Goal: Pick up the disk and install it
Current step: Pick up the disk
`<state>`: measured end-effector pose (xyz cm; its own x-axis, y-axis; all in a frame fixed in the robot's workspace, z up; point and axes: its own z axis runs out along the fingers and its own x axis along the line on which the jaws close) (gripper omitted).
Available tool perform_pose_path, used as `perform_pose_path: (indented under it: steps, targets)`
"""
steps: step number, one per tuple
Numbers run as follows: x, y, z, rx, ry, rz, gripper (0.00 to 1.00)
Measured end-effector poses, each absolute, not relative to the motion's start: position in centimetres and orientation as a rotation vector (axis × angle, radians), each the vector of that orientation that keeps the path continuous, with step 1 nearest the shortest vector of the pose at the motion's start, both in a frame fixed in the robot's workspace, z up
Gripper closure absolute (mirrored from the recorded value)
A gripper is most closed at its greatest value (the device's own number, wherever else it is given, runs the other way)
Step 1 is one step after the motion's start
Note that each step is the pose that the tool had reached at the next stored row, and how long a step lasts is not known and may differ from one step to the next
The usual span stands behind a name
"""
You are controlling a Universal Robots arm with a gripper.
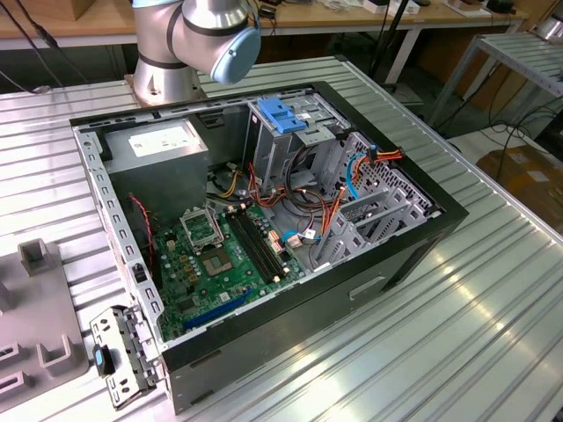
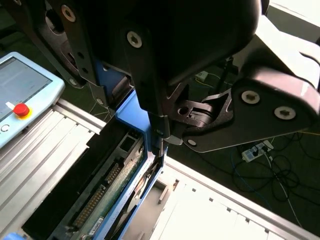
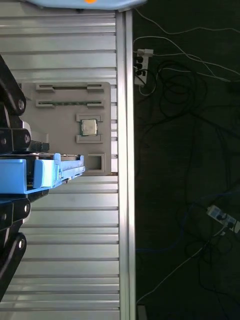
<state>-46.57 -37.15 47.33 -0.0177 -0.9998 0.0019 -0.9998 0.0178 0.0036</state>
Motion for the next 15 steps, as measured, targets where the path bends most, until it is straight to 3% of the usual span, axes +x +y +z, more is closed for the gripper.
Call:
perform_pose_path:
  steps: [15]
  targets:
    - [-45.4,-37.2,47.3,2.199,-2.238,-0.002,0.63]
